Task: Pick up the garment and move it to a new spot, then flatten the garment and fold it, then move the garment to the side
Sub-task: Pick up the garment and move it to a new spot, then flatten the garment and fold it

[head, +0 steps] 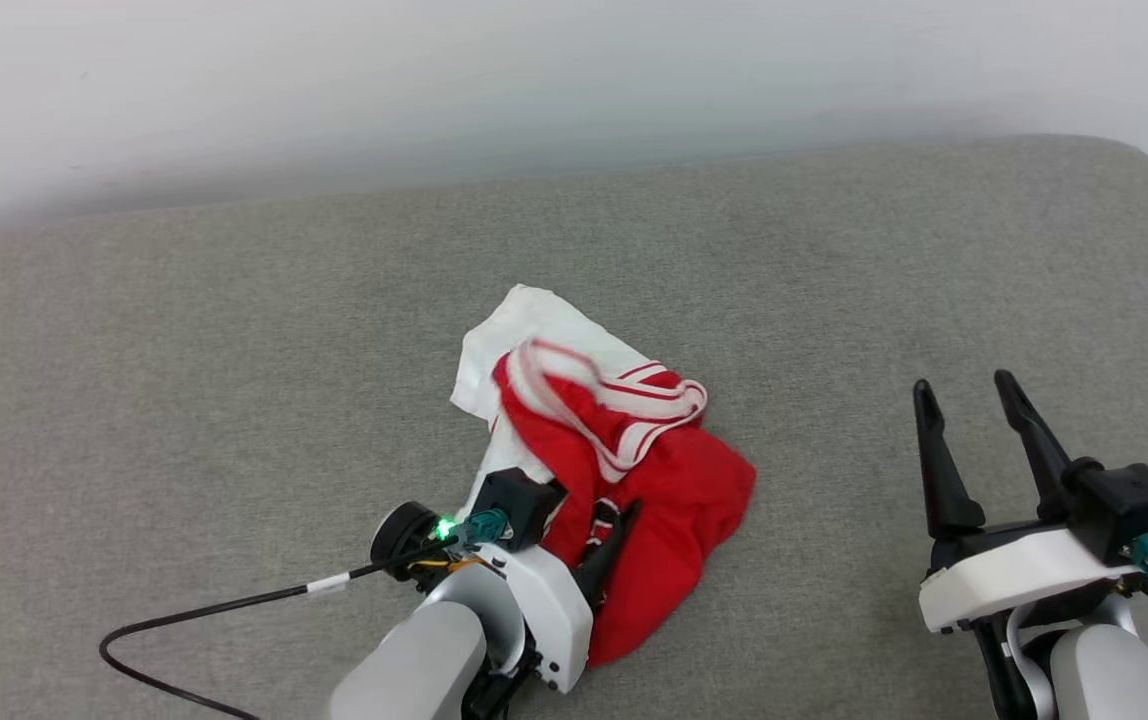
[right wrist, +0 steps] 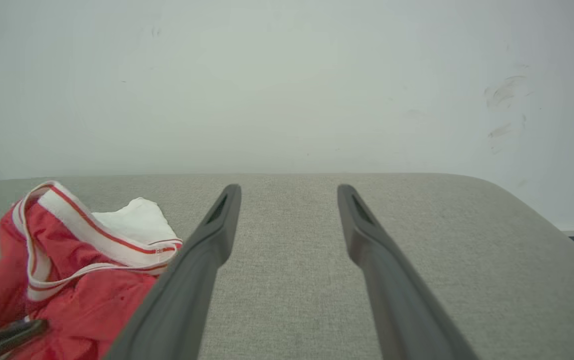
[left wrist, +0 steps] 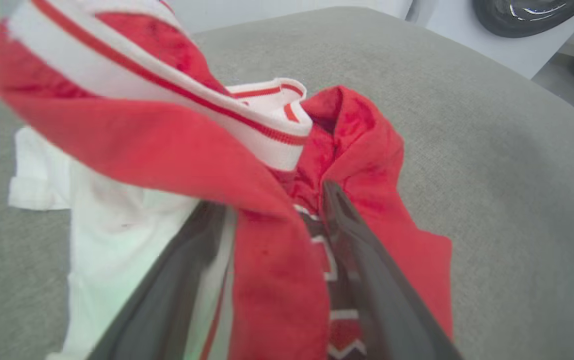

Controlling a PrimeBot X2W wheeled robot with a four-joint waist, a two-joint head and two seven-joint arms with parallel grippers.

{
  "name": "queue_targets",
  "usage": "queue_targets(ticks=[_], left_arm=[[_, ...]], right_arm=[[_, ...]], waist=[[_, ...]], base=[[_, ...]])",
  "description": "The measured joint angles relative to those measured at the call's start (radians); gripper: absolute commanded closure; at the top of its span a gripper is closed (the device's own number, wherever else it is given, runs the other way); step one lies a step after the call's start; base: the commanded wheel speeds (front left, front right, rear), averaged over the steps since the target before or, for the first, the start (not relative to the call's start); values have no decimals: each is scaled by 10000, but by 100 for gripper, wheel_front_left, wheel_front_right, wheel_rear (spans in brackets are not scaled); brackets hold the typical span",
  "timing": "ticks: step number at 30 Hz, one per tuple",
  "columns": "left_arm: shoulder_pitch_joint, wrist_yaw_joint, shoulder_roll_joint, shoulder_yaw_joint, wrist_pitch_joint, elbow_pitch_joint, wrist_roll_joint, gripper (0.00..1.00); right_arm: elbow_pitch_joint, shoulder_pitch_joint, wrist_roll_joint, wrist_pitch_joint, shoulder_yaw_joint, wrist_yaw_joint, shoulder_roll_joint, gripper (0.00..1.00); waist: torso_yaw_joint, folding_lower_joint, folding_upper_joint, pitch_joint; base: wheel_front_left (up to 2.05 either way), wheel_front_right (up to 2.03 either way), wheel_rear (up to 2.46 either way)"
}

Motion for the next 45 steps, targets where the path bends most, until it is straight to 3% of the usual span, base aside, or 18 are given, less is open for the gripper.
queue_targets(ticks=[6,14,20,30,45], left_arm=[[20,525,251,677,-466,-1011,-25,0],[1032,1716,754,2780,-543,-3478,-77,0],[2077,2153,1198,4027,-552,-4596,194,0],[3251,2169,1434,4495,-552,-4838,449,0],[2998,2040,1285,4669,-552,-4838,686,0]], right_arm=[[71,12,29,-36,-115,-2,0,0],[119,253,44,82,-288,-2,-2,0],[107,401,71,228,-301,0,2,0],[-6,923,142,481,-151,0,2,0],[159,880,654,986,-602,-2,0,0]], waist=[[323,0,0,-202],[855,0,0,-675],[1137,1,0,-913],[1127,0,0,-1162],[1137,0,0,-892]], base=[[0,0,0],[0,0,0],[0,0,0],[0,0,0],[0,0,0]])
